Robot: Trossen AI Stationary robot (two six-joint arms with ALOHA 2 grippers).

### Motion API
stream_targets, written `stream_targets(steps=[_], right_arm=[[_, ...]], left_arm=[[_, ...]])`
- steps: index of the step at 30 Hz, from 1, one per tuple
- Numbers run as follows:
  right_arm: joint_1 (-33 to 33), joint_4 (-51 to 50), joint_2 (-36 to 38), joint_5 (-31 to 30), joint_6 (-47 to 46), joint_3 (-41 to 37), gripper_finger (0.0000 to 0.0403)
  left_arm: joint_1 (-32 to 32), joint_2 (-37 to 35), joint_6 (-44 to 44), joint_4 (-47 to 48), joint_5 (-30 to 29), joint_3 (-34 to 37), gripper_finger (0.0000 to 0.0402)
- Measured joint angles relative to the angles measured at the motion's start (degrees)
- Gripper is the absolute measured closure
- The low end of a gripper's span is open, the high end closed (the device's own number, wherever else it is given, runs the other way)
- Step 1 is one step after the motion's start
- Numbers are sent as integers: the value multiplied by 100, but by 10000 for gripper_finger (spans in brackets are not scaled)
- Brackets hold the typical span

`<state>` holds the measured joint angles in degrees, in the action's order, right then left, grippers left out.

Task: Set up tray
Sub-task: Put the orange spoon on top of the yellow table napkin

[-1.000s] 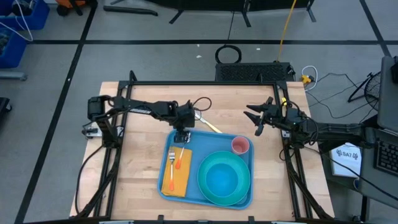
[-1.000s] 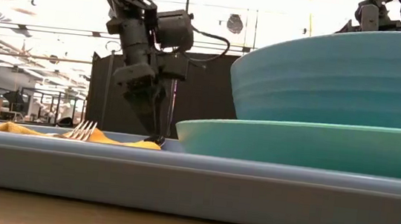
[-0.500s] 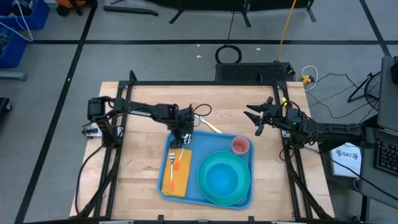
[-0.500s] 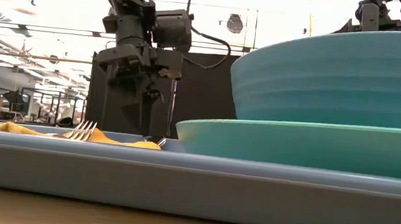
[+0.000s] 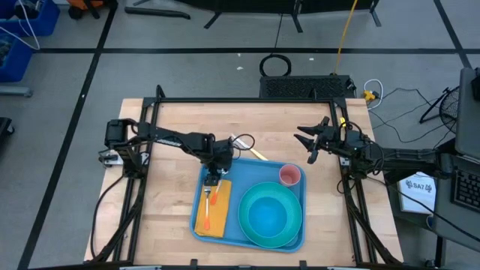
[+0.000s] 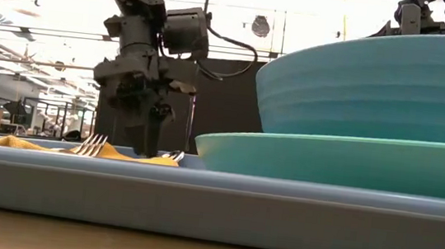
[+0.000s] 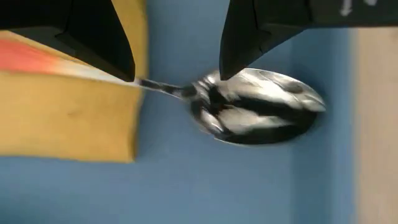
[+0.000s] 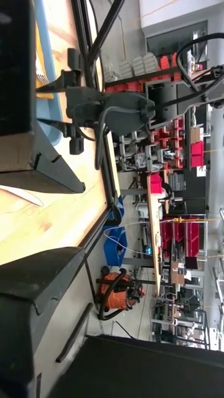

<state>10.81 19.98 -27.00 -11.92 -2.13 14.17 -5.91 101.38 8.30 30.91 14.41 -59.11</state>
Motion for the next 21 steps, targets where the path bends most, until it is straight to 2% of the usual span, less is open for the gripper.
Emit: stream_targets(steps=[3,10,18,21], right_arm=[[0,29,0,2,0,0,261],[0,80,0,6,-7,0,261],[0,80,-2,7,-7,1,261],[0,84,-2,11,1,0,261]], left_arm=[[15,0,17,-201,-393,0,163],[-127,0,61,-293,-378,0,163],[-30,195,-95,-293,504,-2,163],[75,428,-190,-251,573,-39,163]])
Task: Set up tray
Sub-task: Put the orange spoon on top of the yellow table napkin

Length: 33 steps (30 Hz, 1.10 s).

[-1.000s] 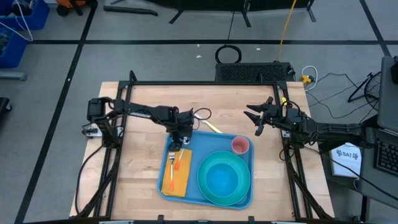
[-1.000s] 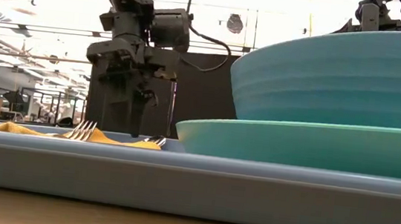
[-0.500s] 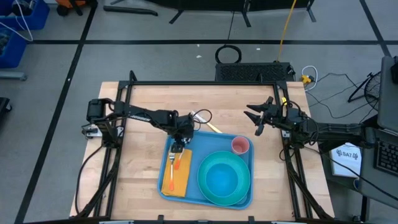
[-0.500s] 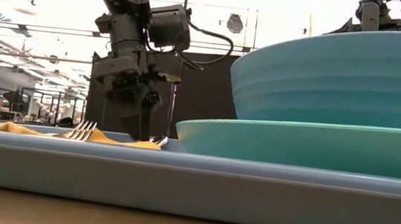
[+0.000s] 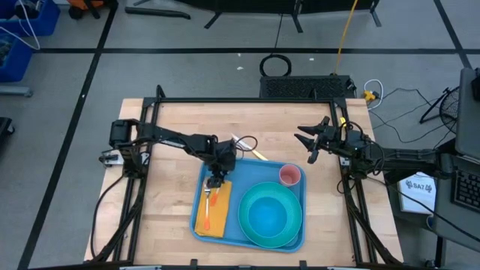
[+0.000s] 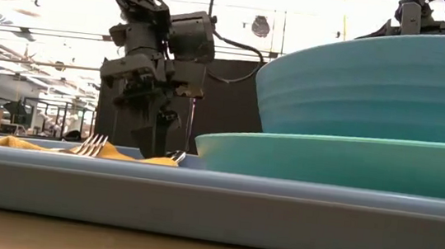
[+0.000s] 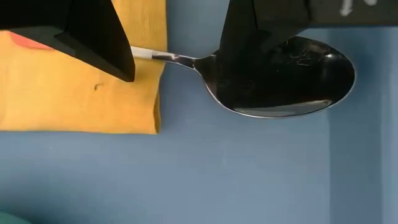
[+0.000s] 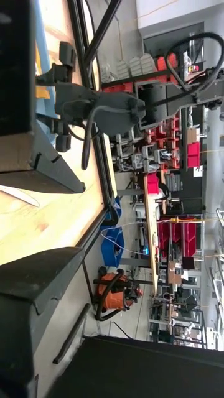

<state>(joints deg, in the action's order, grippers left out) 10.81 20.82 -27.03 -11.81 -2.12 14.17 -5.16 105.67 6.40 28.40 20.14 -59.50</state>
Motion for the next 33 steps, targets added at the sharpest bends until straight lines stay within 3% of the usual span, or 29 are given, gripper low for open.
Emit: stream_targets(steps=[6,13,26,33], right_arm=[[-2,42,0,9,26,2,261],[-2,55,0,9,72,2,261],[-2,37,0,7,109,2,261],[-2,78,0,4,112,2,261]], left_arm=[[161,215,-111,42,23,-19,163],[233,-42,-469,81,567,36,163],[412,-148,-872,323,591,40,163],[469,-343,-823,462,1419,34,163]])
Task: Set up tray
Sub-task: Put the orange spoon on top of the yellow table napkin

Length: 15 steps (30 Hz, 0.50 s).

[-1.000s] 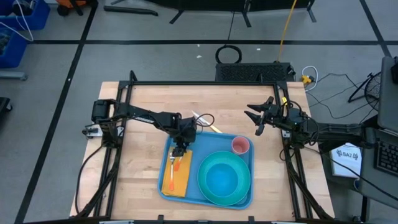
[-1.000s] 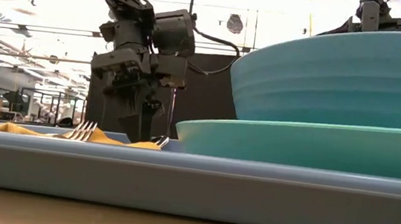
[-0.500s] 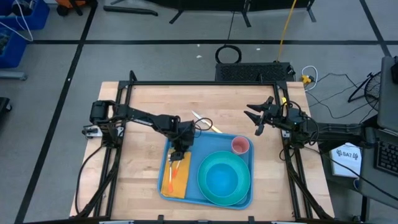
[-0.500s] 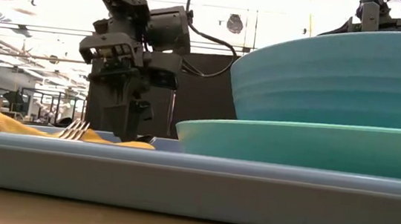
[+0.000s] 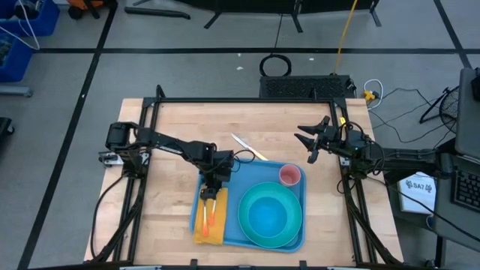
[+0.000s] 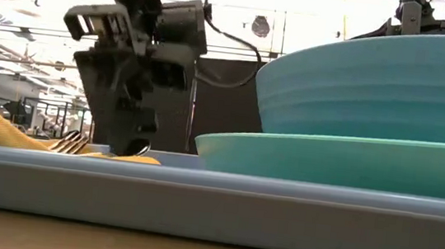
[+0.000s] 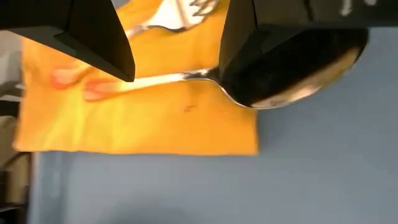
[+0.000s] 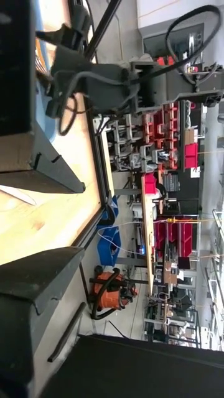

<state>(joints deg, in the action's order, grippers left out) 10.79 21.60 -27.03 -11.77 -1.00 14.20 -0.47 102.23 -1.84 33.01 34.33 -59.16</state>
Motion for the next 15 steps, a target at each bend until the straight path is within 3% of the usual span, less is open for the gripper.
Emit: stream_targets(steps=[8,12,15], right_arm=[[0,5,0,-2,16,0,261],[0,4,0,-7,18,0,261],[0,5,0,-5,16,0,261]], left_arm=[[-2,-462,268,-17,-210,-11,163],[-22,-545,455,10,-1687,-13,163],[-160,-542,486,33,-2064,-13,163]])
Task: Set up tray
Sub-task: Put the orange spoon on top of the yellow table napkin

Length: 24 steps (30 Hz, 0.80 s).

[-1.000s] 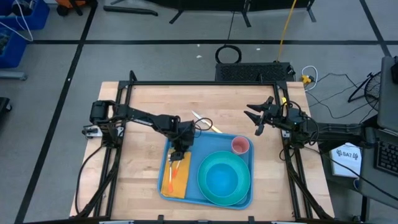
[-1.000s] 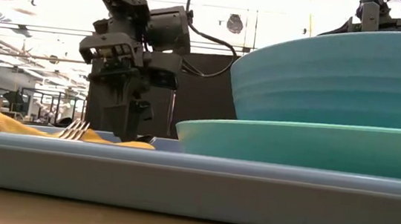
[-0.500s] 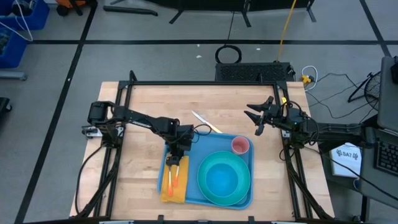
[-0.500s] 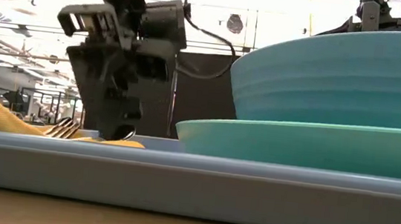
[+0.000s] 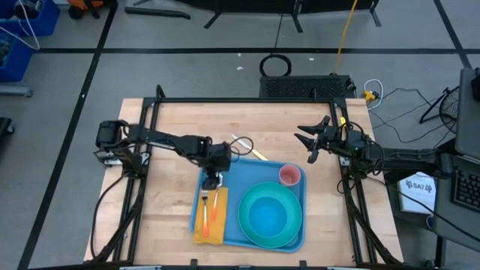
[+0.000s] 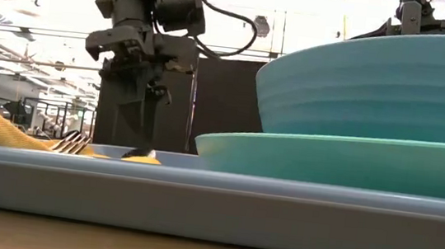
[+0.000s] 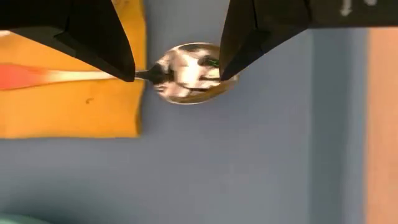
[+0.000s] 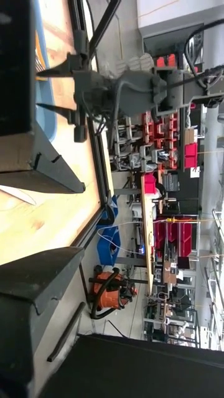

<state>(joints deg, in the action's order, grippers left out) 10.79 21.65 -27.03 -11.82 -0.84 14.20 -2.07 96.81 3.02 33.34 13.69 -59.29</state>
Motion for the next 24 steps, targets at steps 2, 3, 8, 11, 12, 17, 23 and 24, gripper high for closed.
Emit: stream_targets(steps=[2,3,8,11,12,17,23,24], right_arm=[[0,-1,0,3,0,0,261],[0,-2,0,3,0,0,261],[0,-2,0,5,-16,0,261],[0,-2,0,5,-8,0,261],[0,-2,0,5,-6,0,261],[0,-2,0,5,10,0,261],[0,-2,0,7,11,0,261],[1,-2,0,7,9,0,261]], left_arm=[[-83,-2,95,-21,6,-2,163],[-123,-2,105,-24,1,-2,163],[-242,-2,31,-37,341,-7,163],[-183,-2,-82,-2,660,-7,163],[-140,-2,-127,41,713,-7,163],[53,-2,-207,-8,662,124,163],[236,-2,-477,-698,36,529,163],[248,-2,-536,-763,35,578,163]])
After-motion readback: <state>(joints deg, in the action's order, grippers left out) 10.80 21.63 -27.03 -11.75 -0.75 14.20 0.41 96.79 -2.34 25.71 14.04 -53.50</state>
